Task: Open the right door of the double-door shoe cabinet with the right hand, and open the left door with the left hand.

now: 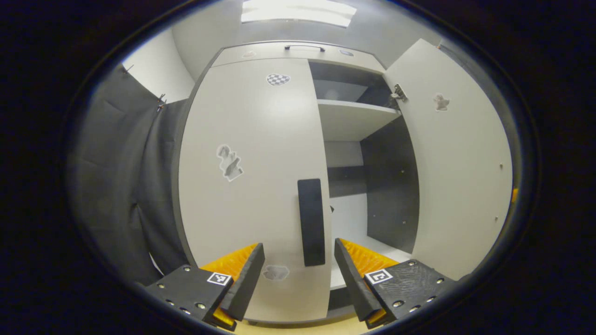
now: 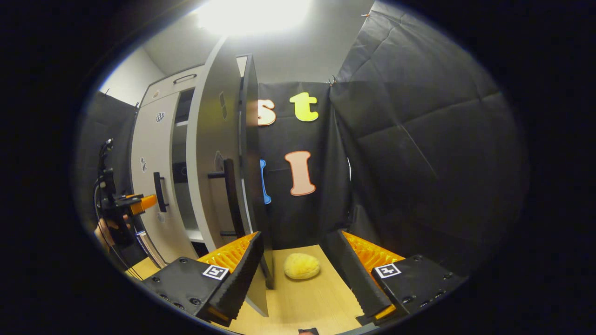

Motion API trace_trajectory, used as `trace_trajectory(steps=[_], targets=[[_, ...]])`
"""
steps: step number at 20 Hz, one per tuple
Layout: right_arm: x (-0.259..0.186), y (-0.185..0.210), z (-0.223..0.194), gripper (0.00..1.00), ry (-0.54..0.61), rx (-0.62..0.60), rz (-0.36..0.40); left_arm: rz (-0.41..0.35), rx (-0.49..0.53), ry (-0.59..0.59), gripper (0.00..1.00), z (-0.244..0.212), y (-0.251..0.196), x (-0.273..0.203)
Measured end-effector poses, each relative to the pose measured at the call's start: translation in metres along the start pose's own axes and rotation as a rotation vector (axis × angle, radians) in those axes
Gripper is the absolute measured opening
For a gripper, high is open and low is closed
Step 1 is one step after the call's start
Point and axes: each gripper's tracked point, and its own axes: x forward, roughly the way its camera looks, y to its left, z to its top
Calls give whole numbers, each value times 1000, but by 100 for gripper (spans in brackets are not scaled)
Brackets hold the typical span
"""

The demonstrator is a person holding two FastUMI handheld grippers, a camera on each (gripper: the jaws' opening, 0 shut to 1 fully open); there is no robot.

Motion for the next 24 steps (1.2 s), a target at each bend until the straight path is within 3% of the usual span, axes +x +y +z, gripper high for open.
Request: trace_trajectory(steps=[8,9,11,12,13,20,21,24], targets=[[2,-21,-22,98,50,-22,-37,-32,-66,82,88,-8,-18,49],[3,-25,-24,98,57,-12,-42,-25,-66,93,84,-12,-18,52],[4,-28,-27,98,66,10,-47,-19,-61,114,55,-17,-18,56],[4,-29,-28,98,68,18,-46,-12,-54,119,60,-16,-17,55],[4,-30,-29,98,70,23,-46,19,-38,111,55,-15,-8,59],[7,-26,-26,98,65,15,-25,8,-54,137,22,-19,-10,57],[9,-25,-27,98,65,3,-20,7,-60,136,24,-20,-11,57],[15,-23,-27,98,65,-24,-8,-12,-62,133,14,-23,-11,46]])
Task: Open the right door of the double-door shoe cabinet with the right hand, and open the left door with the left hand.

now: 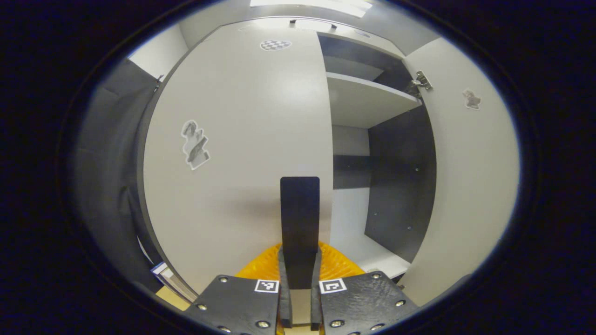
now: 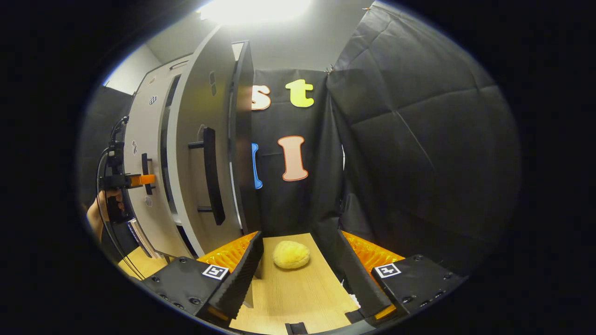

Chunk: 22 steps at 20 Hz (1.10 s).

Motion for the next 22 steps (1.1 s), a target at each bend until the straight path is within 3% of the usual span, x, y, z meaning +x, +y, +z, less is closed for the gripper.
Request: trace_trajectory(steps=[3,12,21,22], targets=[[5,4,3,98,-7,10,17,-26,-3,5,18,-1,2,-18],[1,13,4,98,-6,24,41,-63,8,21,16,6,15,-76],[3,17,13,98,-17,8,11,-98,5,22,14,3,48,-110],[3,17,13,98,-15,10,7,-102,6,23,18,3,53,-116]])
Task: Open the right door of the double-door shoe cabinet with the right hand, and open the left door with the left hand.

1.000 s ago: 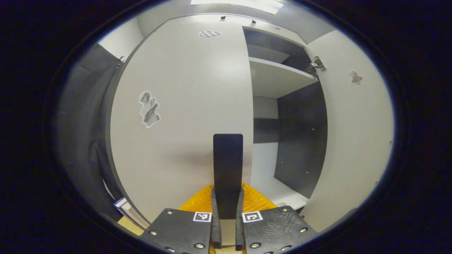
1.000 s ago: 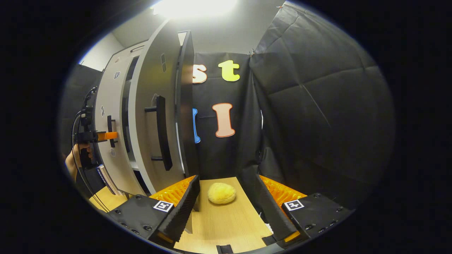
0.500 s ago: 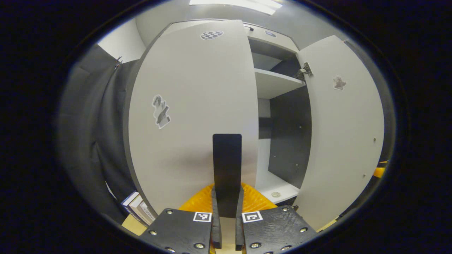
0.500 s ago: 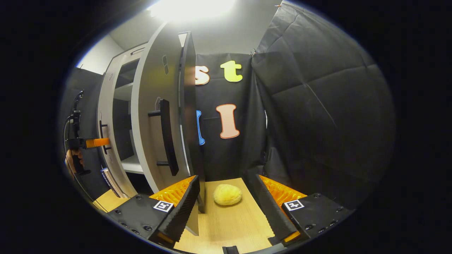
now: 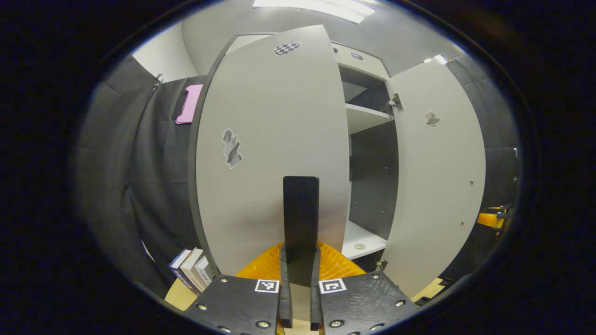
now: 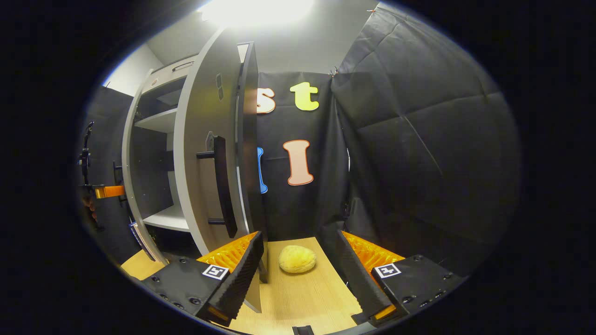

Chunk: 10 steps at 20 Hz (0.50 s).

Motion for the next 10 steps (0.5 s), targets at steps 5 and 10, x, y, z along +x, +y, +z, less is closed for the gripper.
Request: trace_trajectory(steps=[5,10], targets=[[-2,4,-3,98,2,10,-16,0,-6,5,18,-1,20,-31],[0,16,-7,98,11,19,-23,10,-8,6,17,-1,46,-54]])
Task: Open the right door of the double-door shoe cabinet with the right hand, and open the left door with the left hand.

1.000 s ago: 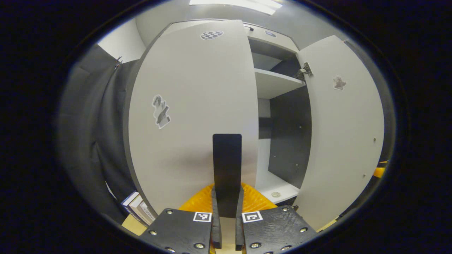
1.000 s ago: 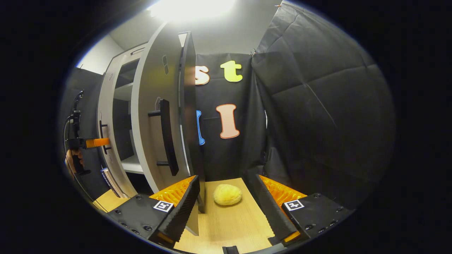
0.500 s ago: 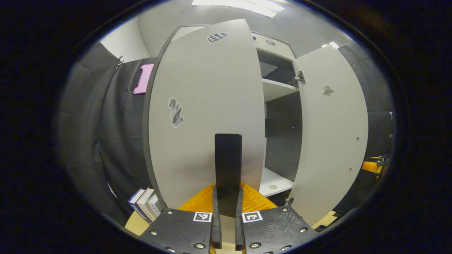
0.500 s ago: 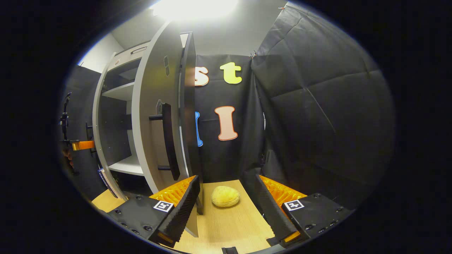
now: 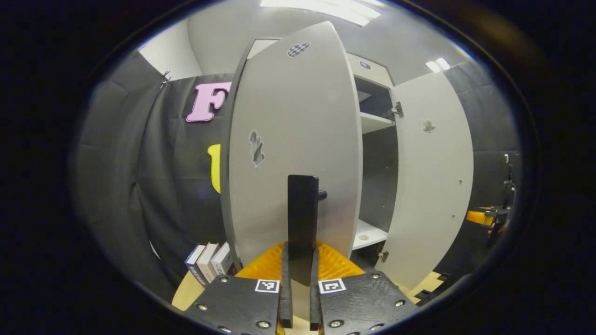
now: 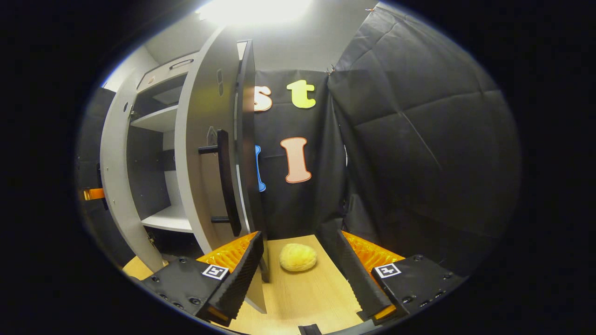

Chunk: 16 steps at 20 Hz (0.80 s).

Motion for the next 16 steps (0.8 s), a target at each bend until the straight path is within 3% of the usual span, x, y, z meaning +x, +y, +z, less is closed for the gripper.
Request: trace_trajectory(steps=[3,8,11,15,16], targets=[[-4,9,1,98,-3,0,-1,17,-7,-4,13,0,19,-15],[-12,26,4,100,-12,-15,-8,46,-12,-20,15,-3,52,-36],[-20,37,3,98,-13,-26,-10,105,12,-20,7,-6,83,-45],[-31,52,4,98,-27,-30,-17,215,44,-35,9,-11,139,-59],[-34,56,6,98,-30,-32,-19,176,5,-36,6,-12,132,-60]])
